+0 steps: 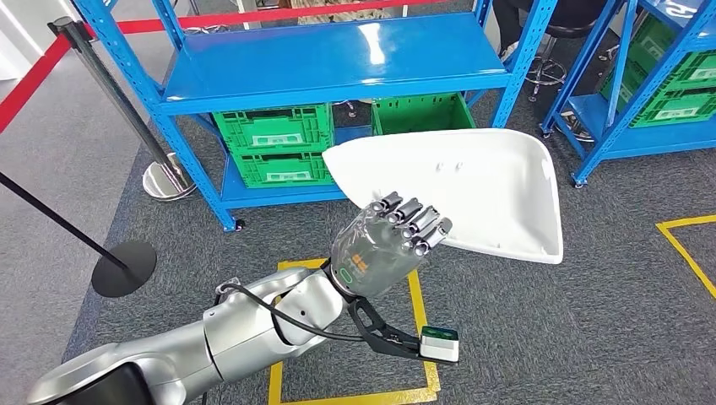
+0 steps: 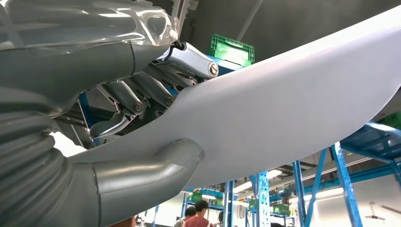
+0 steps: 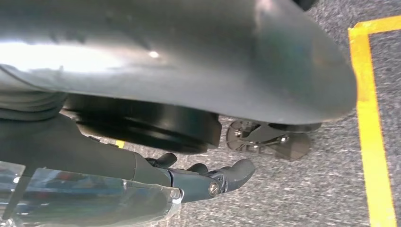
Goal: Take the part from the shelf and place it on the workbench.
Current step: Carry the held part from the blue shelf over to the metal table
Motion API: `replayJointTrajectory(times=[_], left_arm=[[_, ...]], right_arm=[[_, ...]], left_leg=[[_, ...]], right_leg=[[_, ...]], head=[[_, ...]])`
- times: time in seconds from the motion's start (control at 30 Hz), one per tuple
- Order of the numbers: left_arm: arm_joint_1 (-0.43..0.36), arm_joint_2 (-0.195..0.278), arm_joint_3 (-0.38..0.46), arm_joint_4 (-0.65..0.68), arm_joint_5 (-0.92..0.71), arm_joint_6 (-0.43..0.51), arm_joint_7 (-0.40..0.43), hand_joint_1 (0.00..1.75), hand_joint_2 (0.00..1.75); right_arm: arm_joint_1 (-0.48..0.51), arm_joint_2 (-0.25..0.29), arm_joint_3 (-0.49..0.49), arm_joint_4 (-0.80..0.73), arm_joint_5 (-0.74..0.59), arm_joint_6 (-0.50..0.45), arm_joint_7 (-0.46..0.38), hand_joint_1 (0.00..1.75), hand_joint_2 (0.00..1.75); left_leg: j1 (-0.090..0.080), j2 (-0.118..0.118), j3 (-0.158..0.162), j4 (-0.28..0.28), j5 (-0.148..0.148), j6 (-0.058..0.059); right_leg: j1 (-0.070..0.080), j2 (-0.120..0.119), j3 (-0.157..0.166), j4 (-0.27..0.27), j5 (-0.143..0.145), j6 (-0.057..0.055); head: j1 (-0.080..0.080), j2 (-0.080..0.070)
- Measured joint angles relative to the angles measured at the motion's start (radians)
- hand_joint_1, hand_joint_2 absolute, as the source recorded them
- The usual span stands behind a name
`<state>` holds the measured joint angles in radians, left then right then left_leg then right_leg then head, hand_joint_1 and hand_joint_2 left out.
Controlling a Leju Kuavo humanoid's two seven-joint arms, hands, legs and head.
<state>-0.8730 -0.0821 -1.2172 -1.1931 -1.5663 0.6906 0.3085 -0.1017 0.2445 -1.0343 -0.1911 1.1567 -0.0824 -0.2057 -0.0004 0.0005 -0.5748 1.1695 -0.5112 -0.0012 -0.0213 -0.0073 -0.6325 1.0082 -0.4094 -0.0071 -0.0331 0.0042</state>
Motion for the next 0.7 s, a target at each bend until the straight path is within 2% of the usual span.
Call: replayJointTrajectory(times=[0.03,0.07,0.1,0.13,0.17,0.2,0.23,0.27,0.3,0.33,0.37,0.4,0.43,0.47,0.5,0.53,0.57,0.6,0.63,0.67,0.7], left_arm=[[0.000,-0.004,0.001,0.000,0.000,0.000,-0.005,1.75,1.75],[-0.001,-0.009,0.003,0.000,0.000,-0.001,-0.010,1.75,1.75],[-0.001,-0.013,0.005,0.000,0.000,-0.001,-0.017,1.75,1.75],[0.000,-0.016,0.007,0.000,0.000,-0.001,-0.024,1.75,1.75],[0.002,-0.017,0.008,0.001,0.000,-0.001,-0.031,1.75,1.75],[0.004,-0.017,0.009,0.002,0.000,-0.001,-0.037,1.75,1.75],[0.006,-0.018,0.011,0.003,0.000,-0.001,-0.042,1.75,1.75],[0.007,-0.019,0.011,0.003,0.000,-0.001,-0.046,1.75,1.75],[0.009,-0.021,0.012,0.004,0.000,-0.001,-0.049,1.75,1.75],[0.012,-0.021,0.012,0.004,0.000,-0.001,-0.054,1.75,1.75],[0.016,-0.021,0.013,0.004,0.000,-0.001,-0.059,1.75,1.75],[0.021,-0.021,0.013,0.005,0.000,-0.001,-0.064,1.75,1.75],[0.026,-0.021,0.014,0.005,0.000,-0.001,-0.067,1.75,1.75],[0.029,-0.022,0.014,0.005,0.000,-0.001,-0.070,1.75,1.75],[0.030,-0.023,0.016,0.005,0.000,-0.001,-0.071,1.75,1.75],[0.031,-0.024,0.019,0.005,0.000,-0.001,-0.072,1.75,1.75],[0.031,-0.026,0.022,0.005,0.000,-0.001,-0.072,1.75,1.75],[0.031,-0.028,0.025,0.005,0.000,-0.001,-0.072,1.75,1.75],[0.032,-0.029,0.027,0.005,0.000,-0.001,-0.073,1.75,1.75],[0.032,-0.029,0.028,0.005,0.000,-0.001,-0.074,1.75,1.75],[0.033,-0.029,0.028,0.005,0.000,-0.001,-0.075,1.75,1.75]], right_arm=[[0.000,0.001,0.000,0.000,0.000,0.000,-0.002,0.00,0.00],[-0.001,0.001,0.001,0.000,0.001,0.000,-0.004,0.00,0.00],[-0.002,0.002,0.001,0.000,0.001,0.000,-0.005,0.00,0.00],[-0.002,0.002,0.001,0.000,0.000,0.000,-0.006,0.00,0.00],[-0.002,0.002,0.001,0.000,-0.001,0.000,-0.006,0.00,0.00],[-0.001,0.001,0.001,0.000,-0.002,0.000,-0.006,0.00,0.00],[-0.001,0.000,0.001,0.000,-0.003,0.000,-0.006,0.00,0.00],[0.000,0.000,0.001,0.000,-0.003,0.000,-0.006,0.00,0.00],[0.000,-0.001,0.001,0.000,-0.004,0.000,-0.006,0.00,0.00],[0.000,-0.001,0.001,0.000,-0.004,0.000,-0.005,0.00,0.00],[0.000,-0.002,0.001,0.000,-0.005,0.000,-0.005,0.00,0.00],[0.001,-0.002,0.001,0.000,-0.006,0.000,-0.005,0.00,0.00],[0.001,-0.002,0.001,0.000,-0.007,0.000,-0.004,0.00,0.00],[0.001,-0.002,0.001,0.000,-0.008,0.000,-0.004,0.00,0.00],[0.000,-0.002,0.001,0.000,-0.008,0.000,-0.004,0.00,0.00],[0.000,-0.003,0.001,0.000,-0.009,0.000,-0.004,0.00,0.00],[-0.001,-0.002,0.001,0.000,-0.009,0.000,-0.004,0.00,0.00],[-0.002,-0.002,0.001,0.000,-0.009,0.000,-0.004,0.00,0.00],[-0.002,-0.002,0.001,0.000,-0.010,0.000,-0.004,0.00,0.00],[-0.002,0.000,0.001,0.000,-0.010,0.000,-0.004,0.00,0.00],[-0.001,0.000,0.001,0.001,-0.011,0.001,-0.004,0.00,0.00]], left_leg=[[-0.003,0.000,0.061,-0.082,-0.010,0.006],[-0.006,-0.001,0.108,-0.149,-0.026,0.011],[-0.009,-0.002,0.135,-0.195,-0.042,0.015],[-0.012,-0.001,0.138,-0.217,-0.046,0.019],[-0.011,0.000,0.129,-0.221,-0.038,0.025],[-0.009,0.002,0.119,-0.223,-0.027,0.033],[-0.007,0.004,0.106,-0.225,-0.012,0.041],[-0.006,0.006,0.092,-0.225,0.003,0.047],[-0.007,0.006,0.076,-0.224,0.017,0.051],[-0.009,0.007,0.059,-0.223,0.031,0.052],[-0.010,0.008,0.041,-0.220,0.045,0.053],[-0.011,0.010,0.022,-0.217,0.057,0.052],[-0.010,0.011,0.001,-0.211,0.069,0.050],[-0.010,0.011,-0.018,-0.204,0.080,0.047],[-0.010,0.011,-0.037,-0.195,0.088,0.043],[-0.010,0.010,-0.051,-0.184,0.095,0.038],[-0.011,0.009,-0.062,-0.175,0.102,0.032],[-0.012,0.010,-0.068,-0.170,0.109,0.027],[-0.011,0.010,-0.071,-0.169,0.117,0.021],[-0.009,0.010,-0.074,-0.169,0.123,0.016],[-0.007,0.009,-0.079,-0.164,0.113,0.010]], right_leg=[[0.001,0.000,-0.007,0.000,0.010,0.004],[0.002,0.000,-0.012,-0.001,0.021,0.010],[0.001,0.000,-0.016,-0.003,0.033,0.016],[0.000,-0.001,-0.019,-0.008,0.046,0.024],[-0.001,-0.001,-0.024,-0.011,0.052,0.030],[-0.003,-0.001,-0.032,-0.005,0.041,0.035],[-0.003,0.000,-0.042,0.017,0.008,0.039],[-0.003,0.001,-0.056,0.062,-0.044,0.041],[-0.003,0.002,-0.071,0.123,-0.101,0.044],[-0.003,0.002,-0.084,0.193,-0.142,0.046],[-0.003,0.003,-0.090,0.252,-0.157,0.048],[-0.003,0.003,-0.084,0.287,-0.144,0.049],[-0.003,0.003,-0.062,0.289,-0.114,0.048],[-0.004,0.003,-0.023,0.255,-0.086,0.048],[-0.004,0.003,0.031,0.192,-0.078,0.048],[-0.004,0.004,0.087,0.115,-0.091,0.047],[-0.003,0.006,0.128,0.053,-0.113,0.043],[0.000,0.007,0.151,0.012,-0.134,0.038],[0.003,0.009,0.156,-0.004,-0.140,0.029],[0.003,0.007,0.148,-0.004,-0.135,0.019],[0.003,0.005,0.139,-0.004,-0.125,0.010]], head=[[0.001,0.000],[0.001,0.000],[0.001,0.000],[0.001,0.000],[0.000,0.000],[-0.001,0.000],[0.002,0.000],[0.005,0.000],[0.008,0.000],[0.011,0.000],[0.012,0.000],[0.012,0.000],[0.012,0.000],[0.012,0.000],[0.012,0.000],[0.012,0.000],[0.011,0.000],[0.011,0.000],[0.011,0.000],[0.012,0.000],[0.011,0.000]])
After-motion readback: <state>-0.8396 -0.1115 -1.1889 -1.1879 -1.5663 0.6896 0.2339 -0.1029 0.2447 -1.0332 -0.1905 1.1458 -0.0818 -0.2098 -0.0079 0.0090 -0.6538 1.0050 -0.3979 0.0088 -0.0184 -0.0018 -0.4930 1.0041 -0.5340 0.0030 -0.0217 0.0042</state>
